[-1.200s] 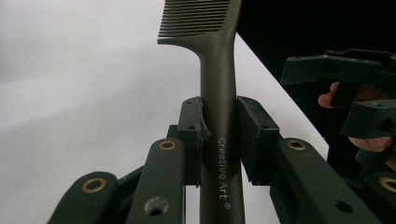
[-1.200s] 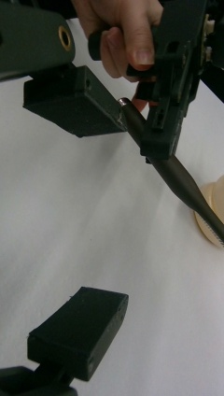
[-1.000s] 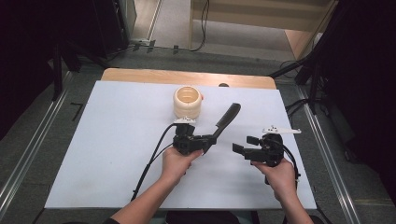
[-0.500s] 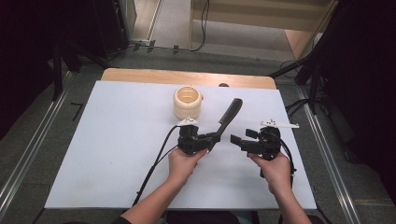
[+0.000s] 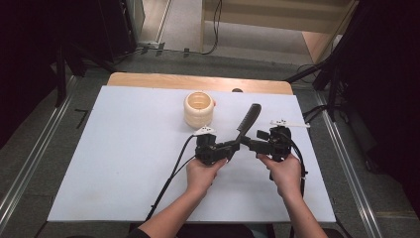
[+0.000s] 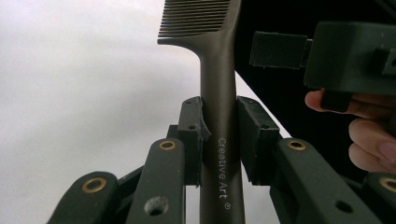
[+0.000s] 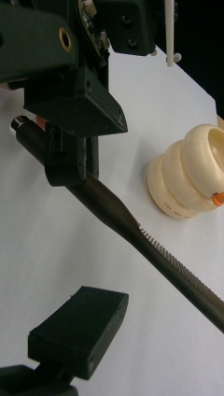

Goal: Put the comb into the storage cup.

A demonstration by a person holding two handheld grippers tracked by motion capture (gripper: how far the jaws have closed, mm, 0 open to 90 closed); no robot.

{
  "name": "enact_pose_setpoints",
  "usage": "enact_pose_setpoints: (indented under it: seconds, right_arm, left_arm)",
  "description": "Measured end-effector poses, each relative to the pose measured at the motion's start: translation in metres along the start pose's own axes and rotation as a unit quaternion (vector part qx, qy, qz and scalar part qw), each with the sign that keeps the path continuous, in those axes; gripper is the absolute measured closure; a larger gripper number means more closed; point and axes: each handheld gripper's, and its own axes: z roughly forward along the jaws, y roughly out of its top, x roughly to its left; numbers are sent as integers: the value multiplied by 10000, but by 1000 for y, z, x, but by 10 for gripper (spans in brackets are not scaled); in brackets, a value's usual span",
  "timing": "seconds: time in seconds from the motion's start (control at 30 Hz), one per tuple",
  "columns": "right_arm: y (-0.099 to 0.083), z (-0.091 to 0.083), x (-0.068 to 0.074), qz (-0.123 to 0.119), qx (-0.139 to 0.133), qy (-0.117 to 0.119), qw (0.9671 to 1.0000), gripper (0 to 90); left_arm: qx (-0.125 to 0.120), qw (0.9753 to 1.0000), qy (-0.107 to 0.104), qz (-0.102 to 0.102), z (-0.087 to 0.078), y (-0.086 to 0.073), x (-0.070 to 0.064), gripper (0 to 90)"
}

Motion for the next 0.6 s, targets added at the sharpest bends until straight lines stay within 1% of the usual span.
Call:
enact_pose_setpoints:
  seconds: [0.03, 0.2, 0.23, 0.4, 0.43, 0.47, 0.5, 0.53, 0.6]
  right_arm:
    - [1, 1, 0, 26, 8, -2, 10000, 146]
    - [4, 5, -3, 85, 6, -48, 10000, 146]
    - [5, 6, -4, 120, -1, -70, 9999, 146]
    - [8, 11, -6, 206, 25, -101, 9997, 146]
    - [9, 12, -6, 215, 28, -102, 9997, 146]
    - [9, 13, -6, 218, 41, -105, 9997, 147]
    - [9, 13, -6, 218, 41, -105, 9997, 147]
    - [10, 14, -7, 188, 25, -116, 9998, 183]
    - [11, 16, -6, 238, 24, -102, 9997, 191]
  left_arm:
    - [-28, 10000, -12, -80, 2, 0, 0, 729]
    - [-113, 9998, -1, -144, 5, 0, -3, 729]
    - [-200, 9997, 25, -122, 7, -1, -4, 729]
    - [-312, 9993, 35, -194, 9, -1, -5, 729]
    - [-326, 9993, 44, -179, 9, -1, -6, 729]
    - [-392, 9991, 53, -150, 10, -2, -7, 729]
    - [-392, 9991, 53, -150, 10, -2, -7, 729]
    - [-426, 9990, 52, -123, 11, -2, -8, 729]
    - [-450, 9989, 47, -125, 11, -2, -9, 729]
